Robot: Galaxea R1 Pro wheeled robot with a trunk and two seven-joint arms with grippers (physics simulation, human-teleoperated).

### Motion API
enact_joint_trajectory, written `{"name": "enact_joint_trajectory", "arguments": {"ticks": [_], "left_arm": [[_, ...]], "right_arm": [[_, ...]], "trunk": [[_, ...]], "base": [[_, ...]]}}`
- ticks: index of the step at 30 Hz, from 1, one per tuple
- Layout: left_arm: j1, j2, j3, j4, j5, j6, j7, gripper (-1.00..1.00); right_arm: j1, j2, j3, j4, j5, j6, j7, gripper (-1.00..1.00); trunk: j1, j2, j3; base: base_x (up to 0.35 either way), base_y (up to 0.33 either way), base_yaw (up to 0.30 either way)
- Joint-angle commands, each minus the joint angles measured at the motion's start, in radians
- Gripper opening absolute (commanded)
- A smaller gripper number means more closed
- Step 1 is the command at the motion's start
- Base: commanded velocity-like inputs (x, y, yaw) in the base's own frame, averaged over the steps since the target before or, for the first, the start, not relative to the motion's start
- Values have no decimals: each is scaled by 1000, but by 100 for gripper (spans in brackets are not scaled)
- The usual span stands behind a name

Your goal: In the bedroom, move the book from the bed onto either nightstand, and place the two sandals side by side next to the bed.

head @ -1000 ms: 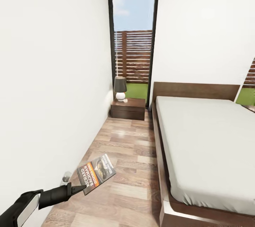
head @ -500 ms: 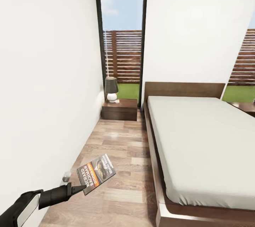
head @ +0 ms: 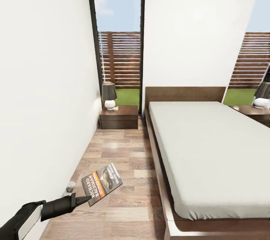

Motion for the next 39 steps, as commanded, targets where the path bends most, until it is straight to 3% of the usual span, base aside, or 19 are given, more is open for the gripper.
{"name": "enact_joint_trajectory", "arguments": {"ticks": [1,15,39], "left_arm": [[-1,1,-4,0,11,9,0,-100],[-1,1,-4,1,11,9,0,-100],[-1,1,-4,1,11,9,1,-100]], "right_arm": [[-2,0,9,4,-8,-5,7,100],[-2,0,10,4,-8,-5,7,100],[-2,0,10,4,-8,-5,7,100]], "trunk": [[0,-1,-1],[0,-1,-1],[0,-1,-1]], "base": [[165,146,-165],[168,151,-153],[170,149,-13]]}}
